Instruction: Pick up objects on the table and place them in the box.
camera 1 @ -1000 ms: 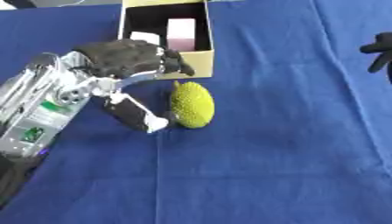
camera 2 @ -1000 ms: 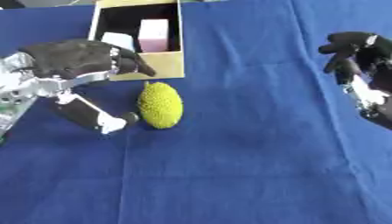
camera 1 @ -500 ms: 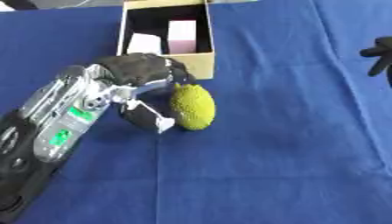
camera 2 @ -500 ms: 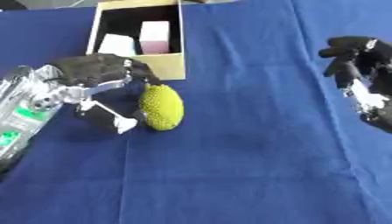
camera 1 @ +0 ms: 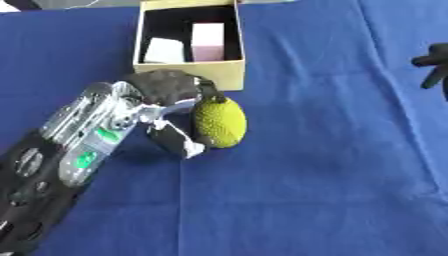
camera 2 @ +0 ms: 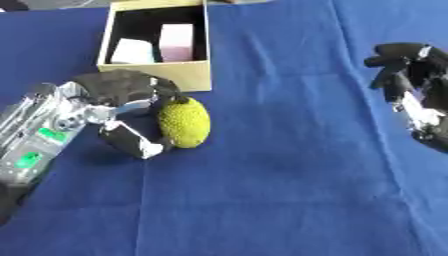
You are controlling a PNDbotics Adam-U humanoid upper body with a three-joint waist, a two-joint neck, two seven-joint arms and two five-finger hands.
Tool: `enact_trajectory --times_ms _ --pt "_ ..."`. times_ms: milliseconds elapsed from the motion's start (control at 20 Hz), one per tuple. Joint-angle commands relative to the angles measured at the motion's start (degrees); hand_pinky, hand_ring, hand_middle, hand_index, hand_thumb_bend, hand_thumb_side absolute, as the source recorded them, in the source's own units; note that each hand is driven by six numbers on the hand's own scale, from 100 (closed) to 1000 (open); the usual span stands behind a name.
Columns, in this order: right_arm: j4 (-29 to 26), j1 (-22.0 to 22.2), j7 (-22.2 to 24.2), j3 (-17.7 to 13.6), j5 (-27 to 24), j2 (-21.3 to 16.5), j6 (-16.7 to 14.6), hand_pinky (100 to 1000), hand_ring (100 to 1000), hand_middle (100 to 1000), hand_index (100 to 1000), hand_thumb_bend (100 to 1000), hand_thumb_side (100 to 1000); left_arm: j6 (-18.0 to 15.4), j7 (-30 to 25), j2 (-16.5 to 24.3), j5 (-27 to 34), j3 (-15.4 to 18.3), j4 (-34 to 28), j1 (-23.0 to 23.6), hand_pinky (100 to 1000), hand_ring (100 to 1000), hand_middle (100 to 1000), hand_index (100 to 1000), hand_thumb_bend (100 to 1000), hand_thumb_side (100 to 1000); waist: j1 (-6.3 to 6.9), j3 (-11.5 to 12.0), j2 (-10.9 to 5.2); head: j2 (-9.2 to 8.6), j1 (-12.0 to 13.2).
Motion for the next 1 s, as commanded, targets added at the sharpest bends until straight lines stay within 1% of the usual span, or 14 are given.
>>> enact_trajectory --times_ms 50,250,300,450,500,550,600,650,700,750,800,850,900,1000 --pt "-0.8 -0.1 0.2 -0.3 0.1 -0.7 0.1 1000 815 496 824 100 523 -0.8 0.7 -0.6 -3.1 0.1 1.0 -0.8 871 884 835 945 390 433 -0.38 -0.1 -1.01 -0.74 0.3" --pt "-0.8 0.0 0.4 -0.2 0.2 -0.4 0.3 1000 815 495 823 100 523 -1.5 3.4 -2.0 -7.2 0.1 3.3 -0.5 862 870 815 929 420 402 -0.49 -0.2 -0.93 -0.72 0.3" --pt "-0.8 0.0 0.5 -0.2 0.2 -0.3 0.3 1000 815 495 823 100 523 -1.7 4.3 -2.3 -8.1 0.1 3.8 -0.5 848 848 792 917 432 376 -0.50 -0.3 -0.92 -0.70 0.3" --pt "-0.8 0.0 0.6 -0.2 0.1 -0.2 0.4 1000 815 494 823 100 523 -1.8 7.1 -3.2 -10.5 0.2 5.5 -0.4 815 805 746 885 416 326 -0.54 -0.3 -0.88 -0.67 0.4" --pt "-0.8 0.0 0.7 -0.2 0.1 -0.1 0.4 1000 814 493 823 100 523 -1.7 8.2 -3.5 -11.0 0.4 5.9 -0.3 772 763 697 850 378 264 -0.55 -0.4 -0.86 -0.67 0.4" --pt "-0.8 0.0 0.8 -0.2 0.1 0.0 0.4 1000 814 493 823 100 523 -1.5 9.2 -3.7 -11.3 0.4 6.3 -0.2 767 758 690 844 374 257 -0.56 -0.4 -0.84 -0.67 0.4" --pt "-0.8 0.0 0.8 -0.2 0.1 0.0 0.5 1000 814 493 823 100 523 -1.2 10.4 -4.0 -11.4 0.5 6.7 -0.2 717 702 625 783 290 155 -0.57 -0.4 -0.83 -0.64 0.4" --pt "-0.8 0.1 0.9 -0.2 0.1 0.1 0.6 1000 814 493 823 100 523 -0.7 11.8 -4.1 -11.4 0.6 7.0 -0.1 708 690 613 770 272 138 -0.58 -0.4 -0.82 -0.61 0.4" --pt "-0.8 0.1 1.0 -0.2 0.1 0.1 0.6 1000 814 492 823 100 523 -0.2 13.0 -4.3 -11.2 0.7 7.2 -0.1 679 646 573 729 205 139 -0.59 -0.4 -0.81 -0.56 0.4" --pt "-0.8 0.2 1.1 -0.2 0.2 0.2 0.6 1000 814 492 823 100 523 0.3 14.0 -4.4 -10.7 0.7 7.4 0.0 672 636 564 720 188 137 -0.60 -0.5 -0.81 -0.52 0.4" --pt "-0.8 0.2 1.1 -0.3 0.2 0.2 0.6 1000 814 492 823 100 523 0.6 14.9 -4.4 -10.2 0.6 7.4 -0.1 647 605 534 688 146 108 -0.59 -0.5 -0.81 -0.50 0.4" --pt "-0.8 0.2 1.2 -0.3 0.2 0.3 0.7 1000 814 492 823 100 523 1.0 15.5 -4.5 -9.7 0.6 7.5 -0.1 644 602 531 685 141 100 -0.59 -0.5 -0.82 -0.48 0.4" --pt "-0.8 0.2 1.2 -0.3 0.2 0.3 0.7 1000 813 491 823 100 523 1.3 16.2 -4.5 -9.4 0.6 7.6 -0.2 614 571 502 654 112 100 -0.58 -0.5 -0.83 -0.49 0.4" --pt "-0.8 0.2 1.2 -0.3 0.2 0.4 0.7 1000 813 491 823 100 523 2.1 17.9 -4.6 -8.7 0.7 7.8 -0.2 594 550 484 633 100 100 -0.60 -0.5 -0.85 -0.53 0.5"
